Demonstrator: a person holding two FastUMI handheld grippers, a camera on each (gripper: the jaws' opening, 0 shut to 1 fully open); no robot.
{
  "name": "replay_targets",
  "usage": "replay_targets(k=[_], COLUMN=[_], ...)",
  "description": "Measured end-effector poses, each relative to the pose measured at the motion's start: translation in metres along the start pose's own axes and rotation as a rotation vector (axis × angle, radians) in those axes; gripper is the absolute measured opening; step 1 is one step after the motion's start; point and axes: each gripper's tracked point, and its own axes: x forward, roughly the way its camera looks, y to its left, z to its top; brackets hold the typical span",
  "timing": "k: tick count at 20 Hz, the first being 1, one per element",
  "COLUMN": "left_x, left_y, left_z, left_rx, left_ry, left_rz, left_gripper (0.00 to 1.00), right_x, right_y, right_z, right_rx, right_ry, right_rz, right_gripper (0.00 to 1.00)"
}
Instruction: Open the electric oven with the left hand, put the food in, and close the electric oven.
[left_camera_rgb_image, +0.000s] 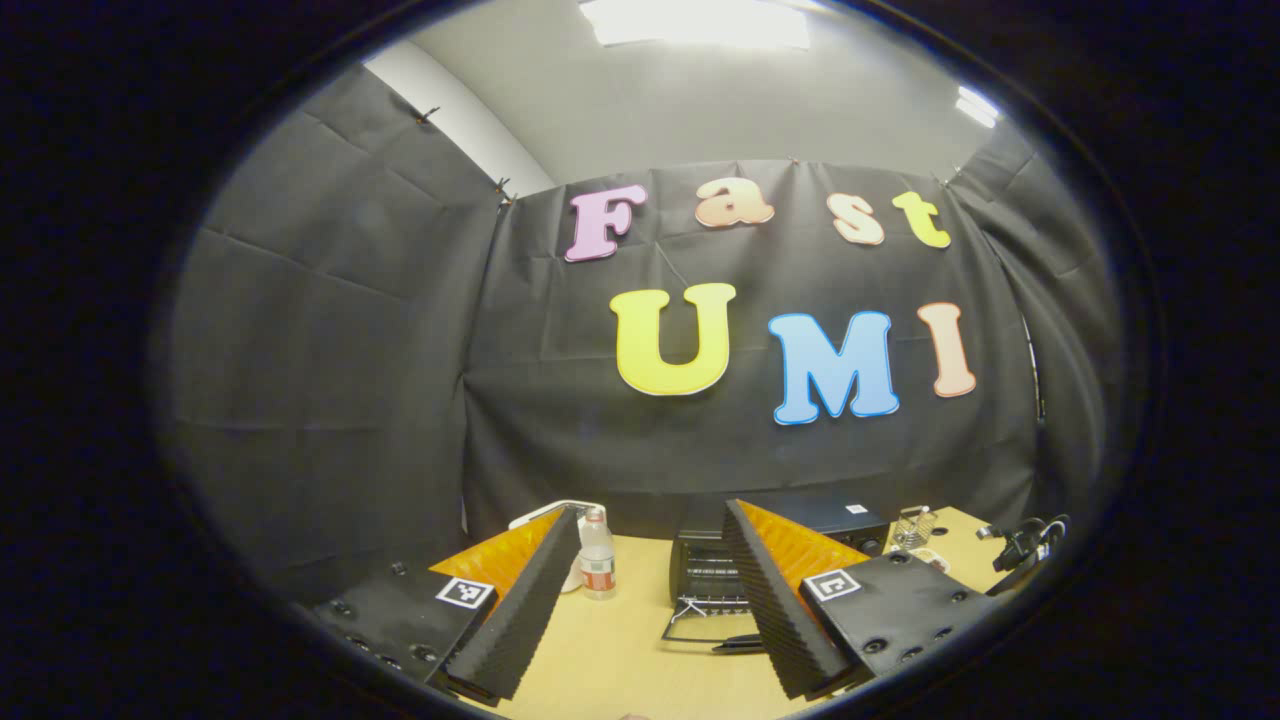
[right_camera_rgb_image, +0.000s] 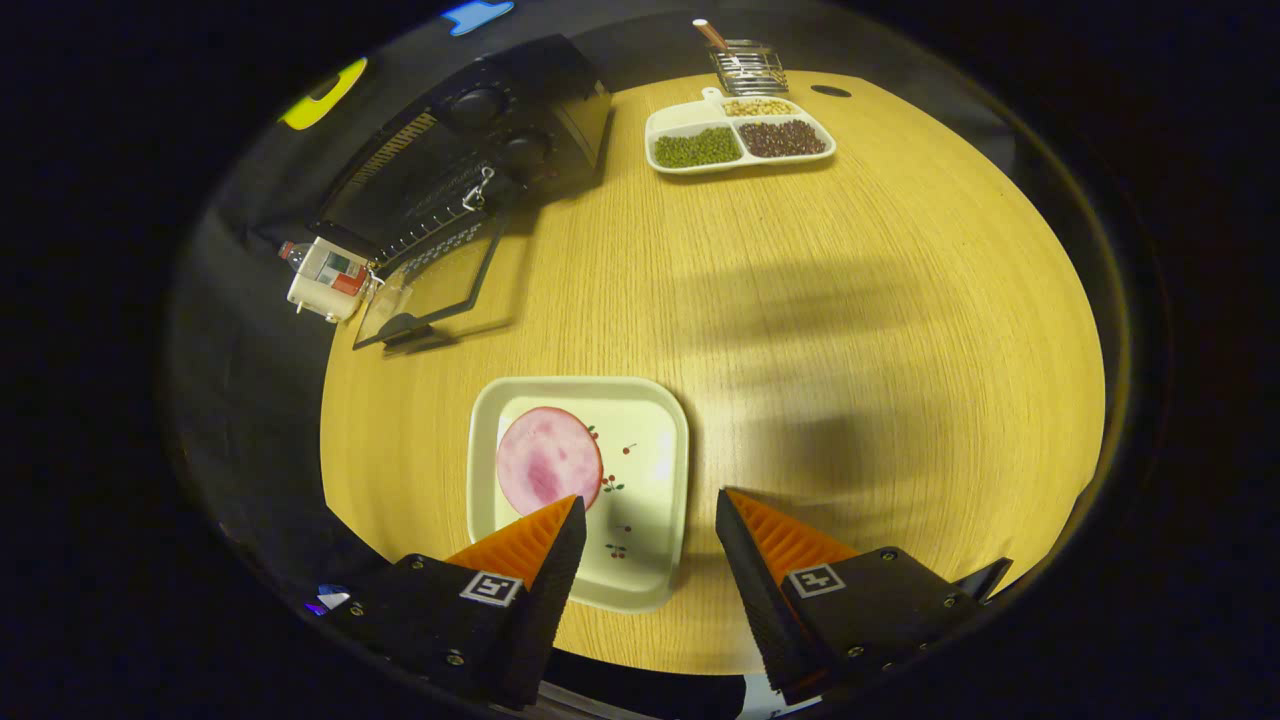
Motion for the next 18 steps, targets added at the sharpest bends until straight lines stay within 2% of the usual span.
replay_targets(k=[1,2,3,5,6,7,8,9,10,11,12,13,14,15,18], left_x=[-0.001,0.0,0.0,0.001,0.002,0.002,0.003,0.004,0.005,0.005,0.005,0.005,0.006,0.006,0.01], left_y=[0.0,-0.001,-0.003,-0.004,-0.004,-0.005,-0.007,-0.008,-0.009,-0.01,-0.011,-0.011,-0.011,-0.012,-0.014], left_z=[0.0,-0.001,-0.001,-0.003,-0.003,-0.003,-0.004,-0.004,-0.006,-0.006,-0.008,-0.009,-0.012,-0.013,-0.014], left_rx=[0.001,0.003,0.006,0.01,0.01,0.009,0.01,0.011,0.012,0.01,0.01,0.012,0.013,0.009,-0.001], left_ry=[0.0,0.0,0.002,0.006,0.006,0.004,0.004,0.007,0.008,0.012,0.016,0.018,0.021,0.026,0.033], left_rz=[0.0,0.0,-0.001,-0.002,-0.004,-0.006,-0.007,-0.009,-0.009,-0.013,-0.015,-0.013,-0.012,-0.012,-0.015], left_gripper=[0.92,0.91,0.91,0.91,0.97,0.97,0.97,0.97,0.97,1.0,0.98,0.97,1.0,0.97,1.0], right_x=[0.001,-0.002,0.004,0.002,0.001,0.004,-0.003,0.01,0.001,0.012,0.014,0.003,0.005,0.005,0.006], right_y=[-0.001,-0.003,-0.005,-0.003,-0.003,-0.011,-0.016,-0.018,-0.019,-0.014,-0.014,-0.013,-0.011,-0.01,-0.003], right_z=[0.0,0.004,0.003,0.002,0.003,0.001,0.005,0.003,0.006,-0.001,0.001,0.005,-0.001,-0.003,-0.006], right_rx=[0.004,0.011,0.013,0.012,0.007,-0.007,0.041,0.061,0.059,0.065,0.076,0.085,0.093,0.108,0.162], right_ry=[0.0,0.005,0.023,0.046,0.05,0.062,0.047,0.059,0.051,0.051,0.04,0.038,0.044,0.047,0.043], right_rz=[0.001,-0.011,-0.013,-0.002,0.005,-0.027,-0.042,-0.035,-0.025,0.006,0.015,0.035,0.057,0.081,0.164], right_gripper=[0.81,0.67,0.47,0.47,0.47,0.47,0.37,0.06,0.05,0.06,0.07,0.01,0.01,0.01,0.01])
